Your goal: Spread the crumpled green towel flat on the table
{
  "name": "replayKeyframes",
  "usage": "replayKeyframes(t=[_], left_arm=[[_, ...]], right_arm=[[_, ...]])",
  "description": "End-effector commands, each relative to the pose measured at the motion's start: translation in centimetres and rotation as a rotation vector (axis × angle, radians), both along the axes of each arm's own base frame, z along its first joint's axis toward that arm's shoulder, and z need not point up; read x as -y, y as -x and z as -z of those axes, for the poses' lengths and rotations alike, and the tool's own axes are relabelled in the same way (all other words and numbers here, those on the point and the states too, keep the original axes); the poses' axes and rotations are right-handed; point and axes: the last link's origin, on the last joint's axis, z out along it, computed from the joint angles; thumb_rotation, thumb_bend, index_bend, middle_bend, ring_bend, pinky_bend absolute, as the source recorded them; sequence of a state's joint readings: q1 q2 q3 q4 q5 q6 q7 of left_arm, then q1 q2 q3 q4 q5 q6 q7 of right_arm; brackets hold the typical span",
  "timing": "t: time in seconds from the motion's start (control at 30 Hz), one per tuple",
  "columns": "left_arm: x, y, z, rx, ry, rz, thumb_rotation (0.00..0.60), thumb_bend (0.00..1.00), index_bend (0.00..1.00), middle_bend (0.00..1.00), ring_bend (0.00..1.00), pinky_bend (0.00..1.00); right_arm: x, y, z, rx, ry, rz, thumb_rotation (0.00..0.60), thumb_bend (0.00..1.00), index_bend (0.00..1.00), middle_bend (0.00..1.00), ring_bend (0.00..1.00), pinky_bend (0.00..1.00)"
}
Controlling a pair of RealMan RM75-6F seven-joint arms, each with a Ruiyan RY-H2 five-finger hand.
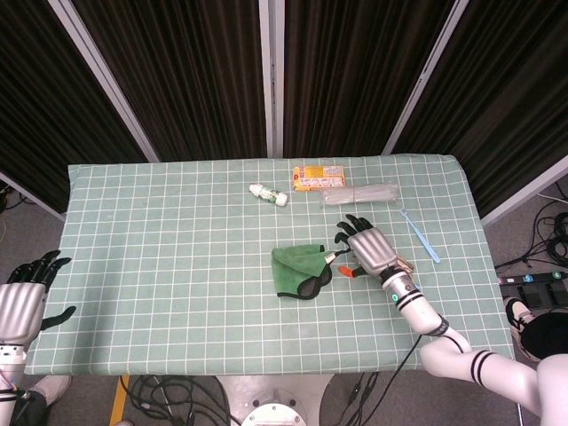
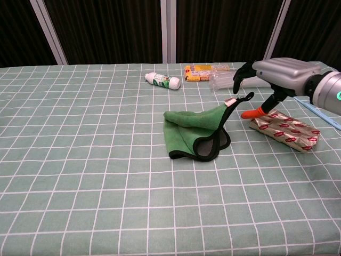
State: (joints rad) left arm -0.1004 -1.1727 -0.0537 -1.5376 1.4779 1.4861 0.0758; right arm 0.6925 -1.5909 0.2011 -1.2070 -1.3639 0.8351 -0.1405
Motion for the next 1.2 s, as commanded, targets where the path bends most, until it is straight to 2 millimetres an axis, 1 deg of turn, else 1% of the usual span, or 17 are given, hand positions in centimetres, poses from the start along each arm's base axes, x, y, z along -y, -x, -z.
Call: replayKeyframes(t=[0.03,0.1,0.2,0.27,0.33,0.43,0.57,0.73,0.83,0.93,1.07,1.2], left_arm=[[-0.1,0.0,0.0,0.003,0.002,0.000,0.600,0.13,0.28,0.25,0.24,0.26],[-0.1,0.1,0.0,0.000,0.004,-0.001,0.600,0.13,0.28,0.25,0.24,0.26],[-0.1,0.2,0.0,0.003,0.005,-0.003,0.600,0.13,0.28,0.25,0.24,0.26],[-0.2,0.2,0.1,0.003,0.006,0.000,0.600,0.13,0.28,0.25,0.24,0.26],[-0.4,0.2,0.2,0.006,0.011,0.004,0.600,0.12,0.28,0.25,0.24,0.26],[-0.7,-0.1,0.5,0.019,0.027,0.016,0.600,0.12,0.28,0.25,0.24,0.26],[-1.4,-1.3,1.2,0.132,0.081,0.042,0.600,0.12,0.28,0.25,0.24,0.27],[-3.6,-3.0,2.3,0.236,0.136,0.103,0.600,0.12,0.29,0.26,0.24,0.28],[-5.3,-4.2,3.3,0.315,0.168,0.141,0.600,0.11,0.30,0.27,0.24,0.28],[-7.4,-5.5,4.5,0.401,0.196,0.160,0.600,0.10,0.30,0.27,0.24,0.28],[-10.6,-7.9,6.4,0.531,0.221,0.185,0.600,0.10,0.36,0.29,0.28,0.32],[-13.0,-9.7,8.2,0.572,0.268,0.180,0.600,0.09,0.36,0.29,0.29,0.33]], right_arm=[[0.8,-0.9,1.7,0.008,-0.028,-0.001,0.465,0.17,0.35,0.15,0.03,0.13],[1.0,-1.3,2.5,0.007,-0.043,-0.003,0.467,0.20,0.37,0.15,0.03,0.13],[1.1,-2.0,3.5,0.010,-0.069,-0.011,0.500,0.26,0.44,0.16,0.04,0.14],[1.2,-2.7,3.9,0.014,-0.074,-0.027,0.558,0.35,0.56,0.21,0.08,0.17],[1.1,-3.4,4.1,0.015,-0.069,-0.052,0.598,0.43,0.67,0.26,0.11,0.18],[1.0,-4.7,4.1,0.037,-0.063,-0.076,0.598,0.49,0.72,0.28,0.12,0.18],[1.3,-7.2,3.8,0.081,-0.048,-0.104,0.600,0.49,0.72,0.28,0.12,0.18],[1.8,-10.7,3.1,0.133,-0.026,-0.105,0.599,0.49,0.72,0.27,0.13,0.18],[2.1,-12.6,2.8,0.143,-0.006,-0.093,0.600,0.49,0.72,0.26,0.13,0.18],[2.4,-14.3,2.7,0.143,0.027,-0.074,0.600,0.49,0.72,0.25,0.13,0.18],[2.9,-16.6,2.6,0.150,0.072,-0.020,0.600,0.49,0.71,0.22,0.13,0.17],[3.3,-18.4,2.4,0.164,0.119,0.038,0.600,0.49,0.69,0.20,0.13,0.17]])
